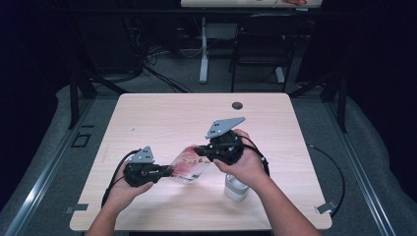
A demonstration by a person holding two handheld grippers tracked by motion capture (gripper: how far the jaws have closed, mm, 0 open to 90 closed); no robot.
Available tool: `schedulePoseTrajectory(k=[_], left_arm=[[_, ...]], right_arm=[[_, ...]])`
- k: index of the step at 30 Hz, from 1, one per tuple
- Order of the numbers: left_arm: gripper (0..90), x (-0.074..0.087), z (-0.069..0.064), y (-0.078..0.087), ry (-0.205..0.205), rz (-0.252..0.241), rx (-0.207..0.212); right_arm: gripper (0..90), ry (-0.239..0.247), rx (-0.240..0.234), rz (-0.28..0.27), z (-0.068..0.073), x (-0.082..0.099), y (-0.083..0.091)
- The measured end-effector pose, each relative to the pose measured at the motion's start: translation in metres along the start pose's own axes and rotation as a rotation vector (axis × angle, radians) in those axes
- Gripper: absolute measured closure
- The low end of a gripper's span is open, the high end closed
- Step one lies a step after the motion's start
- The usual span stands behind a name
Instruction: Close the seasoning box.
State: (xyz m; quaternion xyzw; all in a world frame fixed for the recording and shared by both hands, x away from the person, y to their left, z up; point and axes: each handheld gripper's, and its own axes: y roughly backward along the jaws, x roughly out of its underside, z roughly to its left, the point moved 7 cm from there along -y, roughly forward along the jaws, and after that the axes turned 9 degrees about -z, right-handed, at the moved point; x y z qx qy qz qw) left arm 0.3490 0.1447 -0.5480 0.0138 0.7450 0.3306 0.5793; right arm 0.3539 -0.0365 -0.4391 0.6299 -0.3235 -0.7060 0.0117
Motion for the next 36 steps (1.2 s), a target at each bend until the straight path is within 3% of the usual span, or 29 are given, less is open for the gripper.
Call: schedulePoseTrajectory(k=[8, 14, 20, 25, 36], left_arm=[[78.1, 0.012, 0.004, -0.011, 0.014, 0.036, -0.015], [69.8, 0.012, 0.005, -0.01, 0.034, 0.015, -0.012], [66.1, 0.01, 0.003, -0.004, 0.022, 0.008, -0.017], [68.9, 0.008, 0.002, 0.002, 0.015, 0.005, -0.012], [66.6, -0.001, -0.003, 0.011, 0.004, -0.037, -0.016]], right_arm=[[89.5, 0.038, 0.024, 0.049, 0.002, 0.01, -0.011], [89.3, 0.066, 0.025, 0.057, 0.005, 0.011, -0.012], [88.8, 0.068, 0.008, 0.057, 0.008, 0.01, -0.014], [88.1, 0.064, -0.003, 0.054, 0.008, 0.009, -0.014], [85.3, 0.054, -0.036, 0.048, 0.016, 0.004, -0.023]])
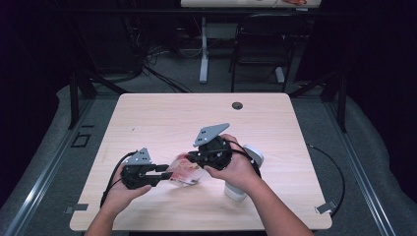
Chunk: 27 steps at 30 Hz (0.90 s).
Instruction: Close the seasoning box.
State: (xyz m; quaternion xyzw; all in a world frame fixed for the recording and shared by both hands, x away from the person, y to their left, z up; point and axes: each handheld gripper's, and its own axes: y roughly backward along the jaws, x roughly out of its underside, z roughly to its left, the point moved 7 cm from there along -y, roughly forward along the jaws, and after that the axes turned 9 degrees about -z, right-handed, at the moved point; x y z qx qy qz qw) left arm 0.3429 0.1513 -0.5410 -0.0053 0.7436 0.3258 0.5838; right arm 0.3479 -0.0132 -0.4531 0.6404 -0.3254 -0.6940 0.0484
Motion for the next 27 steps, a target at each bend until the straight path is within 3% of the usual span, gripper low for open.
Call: schedulePoseTrajectory(k=[10, 18, 27], left_arm=[[67.5, -0.006, -0.005, 0.012, 0.001, -0.036, 0.015], [68.0, -0.006, -0.006, 0.015, 0.0, -0.043, 0.004], [68.0, -0.005, -0.003, 0.021, 0.016, -0.052, -0.003]], right_arm=[[76.4, -0.011, -0.039, -0.024, 0.01, -0.008, -0.013], [67.3, -0.033, -0.101, -0.059, 0.022, -0.02, -0.019], [61.6, -0.029, -0.11, -0.1, 0.027, -0.03, -0.019]])
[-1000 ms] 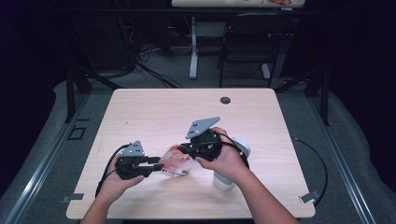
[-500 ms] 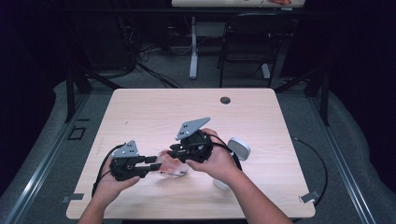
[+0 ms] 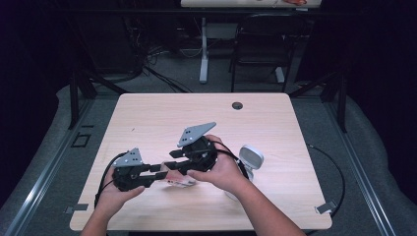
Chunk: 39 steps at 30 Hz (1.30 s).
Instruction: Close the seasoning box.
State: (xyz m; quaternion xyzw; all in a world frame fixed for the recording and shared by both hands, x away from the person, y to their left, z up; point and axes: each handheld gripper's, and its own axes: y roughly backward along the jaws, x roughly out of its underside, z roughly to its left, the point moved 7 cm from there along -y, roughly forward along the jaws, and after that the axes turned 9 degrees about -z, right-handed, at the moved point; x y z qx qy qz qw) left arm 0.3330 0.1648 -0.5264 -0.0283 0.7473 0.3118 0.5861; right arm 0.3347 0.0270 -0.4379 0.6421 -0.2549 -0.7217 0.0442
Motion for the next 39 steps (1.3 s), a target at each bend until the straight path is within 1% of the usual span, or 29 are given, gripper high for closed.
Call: schedulePoseTrajectory(k=[1, 3, 5, 8, 10, 15, 18, 22, 28, 30, 34, 37, 39], left_arm=[[67.8, 0.001, 0.001, 0.001, -0.001, 0.002, -0.002], [67.3, 0.003, 0.001, 0.002, 0.014, 0.0, -0.007], [67.4, 0.003, 0.002, 0.005, 0.017, -0.004, -0.011], [66.3, 0.001, 0.001, 0.008, 0.02, -0.018, -0.014], [65.6, 0.0, 0.001, 0.011, 0.023, -0.025, -0.012], [63.5, 0.0, 0.002, 0.016, 0.027, -0.041, -0.016], [61.0, 0.0, 0.004, 0.019, 0.032, -0.049, -0.027], [58.0, -0.001, 0.005, 0.021, 0.042, -0.057, -0.031], [51.9, -0.002, 0.005, 0.022, 0.049, -0.059, -0.04], [51.4, -0.002, 0.006, 0.023, 0.055, -0.058, -0.037], [51.3, 0.0, 0.008, 0.028, 0.058, -0.057, -0.05], [51.3, 0.001, 0.008, 0.033, 0.043, -0.039, -0.072], [51.5, 0.0, 0.007, 0.037, 0.038, -0.041, -0.07]], right_arm=[[61.6, 0.003, 0.012, -0.002, 0.0, -0.001, 0.0], [61.6, 0.008, 0.024, -0.001, -0.001, -0.002, -0.001], [60.8, 0.01, 0.025, 0.0, -0.001, -0.004, -0.001], [59.7, -0.004, 0.027, -0.025, -0.001, -0.007, 0.0], [59.7, -0.006, 0.023, -0.029, -0.001, -0.008, 0.001], [59.1, -0.007, 0.032, -0.04, -0.001, -0.009, 0.003], [58.1, -0.007, 0.041, -0.048, -0.002, -0.009, 0.005], [57.8, -0.007, 0.046, -0.056, -0.003, -0.01, 0.01], [57.1, -0.007, 0.071, -0.071, -0.008, -0.009, 0.021], [56.8, -0.011, 0.084, -0.076, -0.011, -0.008, 0.025], [56.3, -0.024, 0.11, -0.089, -0.016, -0.004, 0.032], [54.4, -0.028, 0.131, -0.099, -0.019, -0.001, 0.036], [54.3, -0.021, 0.148, -0.099, -0.021, 0.0, 0.038]])
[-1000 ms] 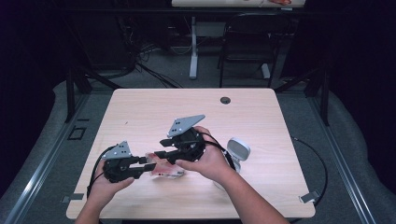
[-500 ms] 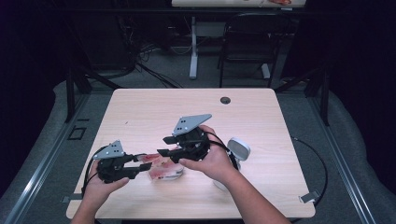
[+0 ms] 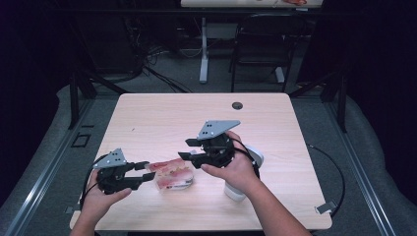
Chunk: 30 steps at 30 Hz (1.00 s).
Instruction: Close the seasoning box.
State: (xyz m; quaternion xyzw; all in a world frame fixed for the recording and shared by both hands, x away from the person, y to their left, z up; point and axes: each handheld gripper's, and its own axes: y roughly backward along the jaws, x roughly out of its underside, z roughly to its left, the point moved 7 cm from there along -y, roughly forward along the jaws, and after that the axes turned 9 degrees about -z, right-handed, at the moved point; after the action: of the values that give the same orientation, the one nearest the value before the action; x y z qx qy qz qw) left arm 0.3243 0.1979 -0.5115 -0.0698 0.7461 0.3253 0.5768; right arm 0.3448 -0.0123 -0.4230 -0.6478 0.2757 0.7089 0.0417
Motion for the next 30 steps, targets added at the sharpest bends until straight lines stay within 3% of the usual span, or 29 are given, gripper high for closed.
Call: schedulePoseTrajectory(k=[4, 7, 10, 15, 17, 21, 28, 30], left_arm=[[53.5, -0.004, 0.001, 0.009, 0.001, -0.004, -0.002], [54.4, -0.006, 0.0, 0.014, 0.008, 0.0, 0.021], [54.5, -0.008, -0.001, 0.017, -0.005, 0.014, 0.027], [54.6, -0.011, 0.005, 0.026, -0.012, 0.003, 0.008], [54.6, -0.012, 0.008, 0.03, -0.005, -0.005, -0.005], [54.9, -0.012, 0.015, 0.036, 0.009, -0.02, -0.036], [55.6, -0.007, 0.034, 0.043, 0.058, -0.024, -0.146], [55.6, -0.006, 0.037, 0.045, 0.068, -0.032, -0.158]], right_arm=[[52.7, 0.001, 0.022, 0.0, -0.004, 0.004, 0.006], [50.9, -0.006, 0.043, -0.022, -0.008, 0.005, 0.012], [46.7, -0.009, 0.089, -0.032, -0.016, 0.007, 0.018], [48.0, -0.027, 0.115, -0.024, -0.022, 0.013, 0.027], [48.0, -0.033, 0.14, -0.013, -0.024, 0.017, 0.029], [47.9, -0.044, 0.145, -0.009, -0.026, 0.022, 0.03], [47.4, -0.076, 0.143, -0.005, -0.029, 0.027, 0.034], [47.2, -0.073, 0.15, 0.005, -0.03, 0.03, 0.034]])
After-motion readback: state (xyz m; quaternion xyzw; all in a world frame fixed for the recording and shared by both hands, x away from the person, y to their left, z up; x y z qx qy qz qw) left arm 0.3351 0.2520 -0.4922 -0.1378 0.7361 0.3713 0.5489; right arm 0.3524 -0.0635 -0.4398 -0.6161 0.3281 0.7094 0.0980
